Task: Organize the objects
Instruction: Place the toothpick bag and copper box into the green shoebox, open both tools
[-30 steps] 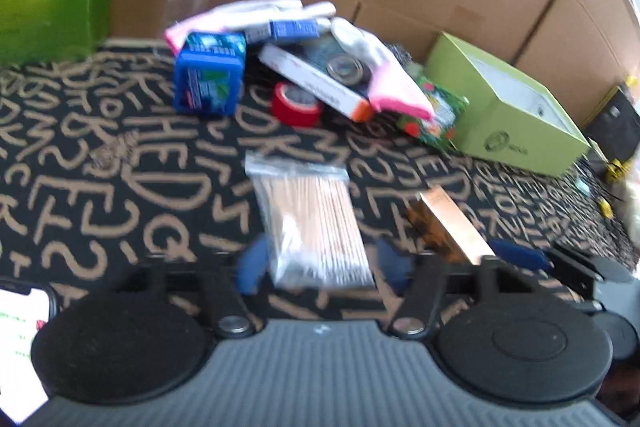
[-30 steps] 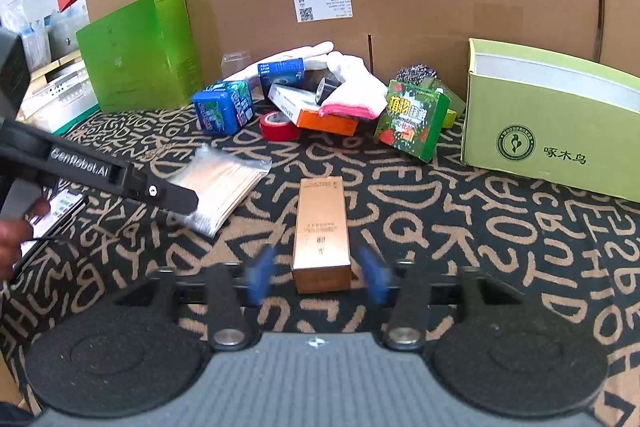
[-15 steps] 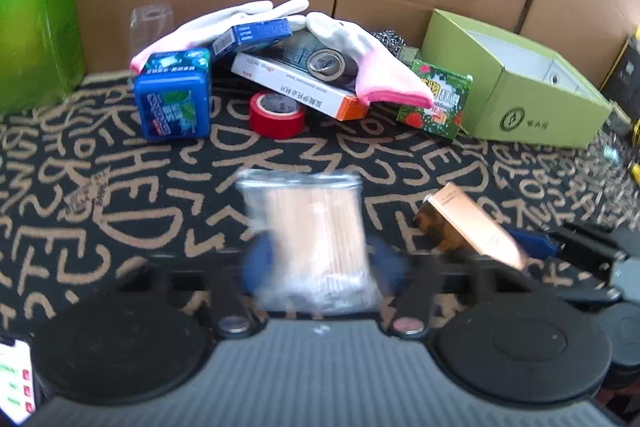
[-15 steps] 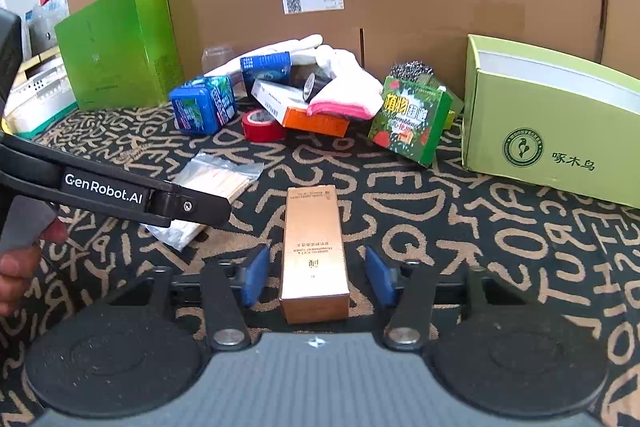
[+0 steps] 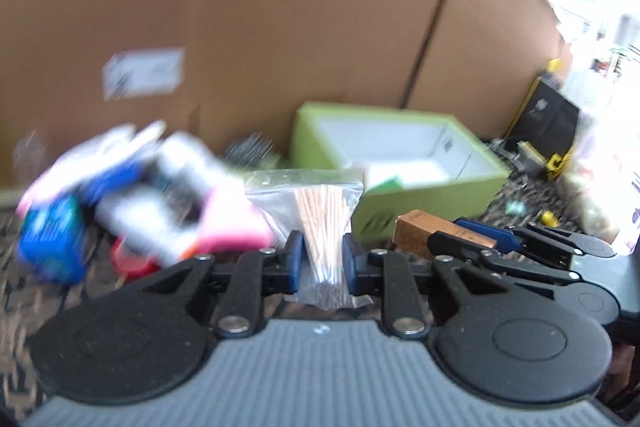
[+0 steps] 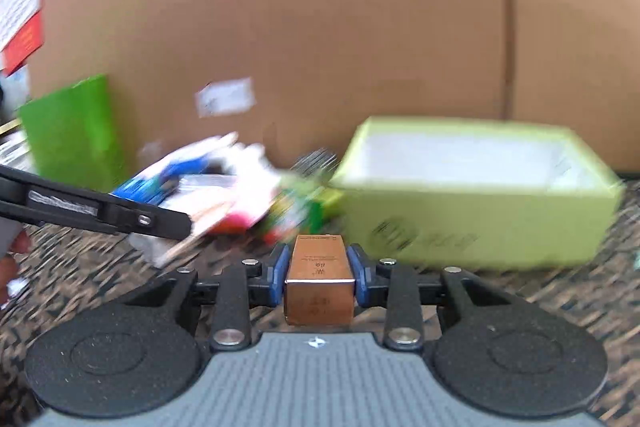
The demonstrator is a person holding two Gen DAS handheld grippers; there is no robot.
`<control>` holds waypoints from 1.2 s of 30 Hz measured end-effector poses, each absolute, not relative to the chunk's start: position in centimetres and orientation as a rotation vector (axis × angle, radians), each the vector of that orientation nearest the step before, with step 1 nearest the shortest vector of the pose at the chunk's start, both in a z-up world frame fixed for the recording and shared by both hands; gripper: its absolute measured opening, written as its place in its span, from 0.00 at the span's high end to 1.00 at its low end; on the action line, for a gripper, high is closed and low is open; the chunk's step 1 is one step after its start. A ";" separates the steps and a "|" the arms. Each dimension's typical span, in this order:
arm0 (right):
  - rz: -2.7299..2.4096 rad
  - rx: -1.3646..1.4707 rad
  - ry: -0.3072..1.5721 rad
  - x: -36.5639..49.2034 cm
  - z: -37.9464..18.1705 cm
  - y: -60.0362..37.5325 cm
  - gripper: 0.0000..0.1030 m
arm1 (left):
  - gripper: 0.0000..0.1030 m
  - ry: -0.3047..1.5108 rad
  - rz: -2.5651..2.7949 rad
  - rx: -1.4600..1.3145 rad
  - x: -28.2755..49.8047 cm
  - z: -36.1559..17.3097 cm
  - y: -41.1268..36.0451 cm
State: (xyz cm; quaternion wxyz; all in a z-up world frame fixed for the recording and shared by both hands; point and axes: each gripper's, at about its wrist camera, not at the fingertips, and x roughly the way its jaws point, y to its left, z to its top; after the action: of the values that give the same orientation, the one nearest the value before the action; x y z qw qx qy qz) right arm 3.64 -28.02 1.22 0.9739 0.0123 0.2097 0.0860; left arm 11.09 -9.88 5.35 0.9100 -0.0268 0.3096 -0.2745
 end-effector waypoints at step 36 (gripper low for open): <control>-0.127 -0.042 0.195 10.0 4.6 -37.2 0.13 | 0.00 0.603 -0.463 -0.109 15.3 4.9 -16.7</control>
State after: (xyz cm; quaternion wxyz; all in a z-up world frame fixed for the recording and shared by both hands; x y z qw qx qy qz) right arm 10.00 -37.18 4.59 0.9930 -0.0209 0.0975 -0.0633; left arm 15.27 -16.70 4.93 0.9271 -0.0533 0.2941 -0.2261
